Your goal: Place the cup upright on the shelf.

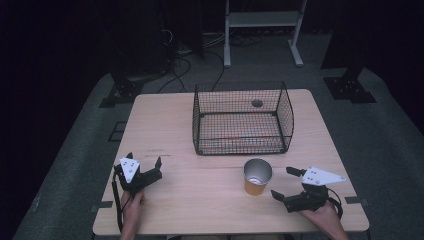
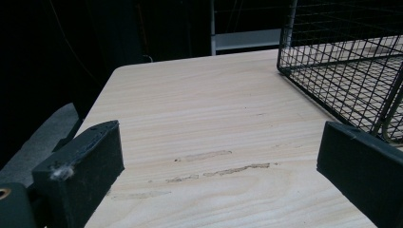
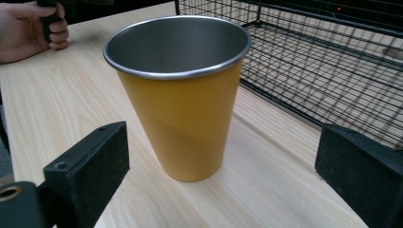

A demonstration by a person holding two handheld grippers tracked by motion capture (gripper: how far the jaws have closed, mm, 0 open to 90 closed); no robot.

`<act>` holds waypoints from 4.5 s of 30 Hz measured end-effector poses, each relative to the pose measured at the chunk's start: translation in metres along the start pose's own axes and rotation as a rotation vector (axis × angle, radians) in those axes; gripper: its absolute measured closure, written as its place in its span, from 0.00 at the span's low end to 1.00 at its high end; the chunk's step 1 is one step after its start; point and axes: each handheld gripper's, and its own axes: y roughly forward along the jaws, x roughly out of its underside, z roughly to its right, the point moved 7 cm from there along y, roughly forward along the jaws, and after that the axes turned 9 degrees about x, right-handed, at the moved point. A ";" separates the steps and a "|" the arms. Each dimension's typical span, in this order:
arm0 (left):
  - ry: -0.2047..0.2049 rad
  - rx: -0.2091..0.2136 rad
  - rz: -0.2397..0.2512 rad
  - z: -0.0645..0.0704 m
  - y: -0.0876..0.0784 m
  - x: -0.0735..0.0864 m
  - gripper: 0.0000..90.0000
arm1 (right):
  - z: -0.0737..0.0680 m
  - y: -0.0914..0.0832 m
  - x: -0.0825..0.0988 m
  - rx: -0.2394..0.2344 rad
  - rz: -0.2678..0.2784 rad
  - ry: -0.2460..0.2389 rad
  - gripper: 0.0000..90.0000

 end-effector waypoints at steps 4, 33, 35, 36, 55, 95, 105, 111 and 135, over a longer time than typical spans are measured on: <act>-0.001 0.000 0.000 0.000 0.000 0.000 0.01 | -0.003 0.005 -0.002 -0.012 0.003 0.002 0.02; -0.002 0.000 0.000 0.000 0.000 0.000 0.01 | -0.020 0.041 -0.014 -0.031 -0.010 -0.016 0.00; -0.001 0.000 0.000 0.000 0.000 0.000 0.01 | -0.020 0.043 -0.015 -0.029 -0.011 -0.019 0.00; -0.001 0.000 0.000 0.000 0.000 0.000 0.01 | -0.021 0.044 -0.015 -0.034 -0.010 -0.016 0.00; -0.001 0.001 0.000 0.000 0.000 0.000 0.01 | -0.028 0.056 -0.024 -0.078 -0.033 -0.046 0.08; -0.006 -0.001 -0.001 -0.001 0.000 0.000 0.01 | 0.001 0.047 -0.083 -0.212 -0.065 -0.002 0.14; -0.005 -0.002 -0.001 -0.001 0.000 0.000 0.01 | 0.008 0.046 -0.113 -0.233 -0.053 -0.015 0.14; -0.004 -0.002 -0.004 -0.001 0.000 0.000 0.01 | 0.012 0.048 -0.127 -0.238 -0.057 -0.024 0.14; -0.006 -0.001 0.001 -0.001 0.000 0.000 0.01 | 0.020 0.064 -0.167 -0.249 -0.064 -0.061 0.14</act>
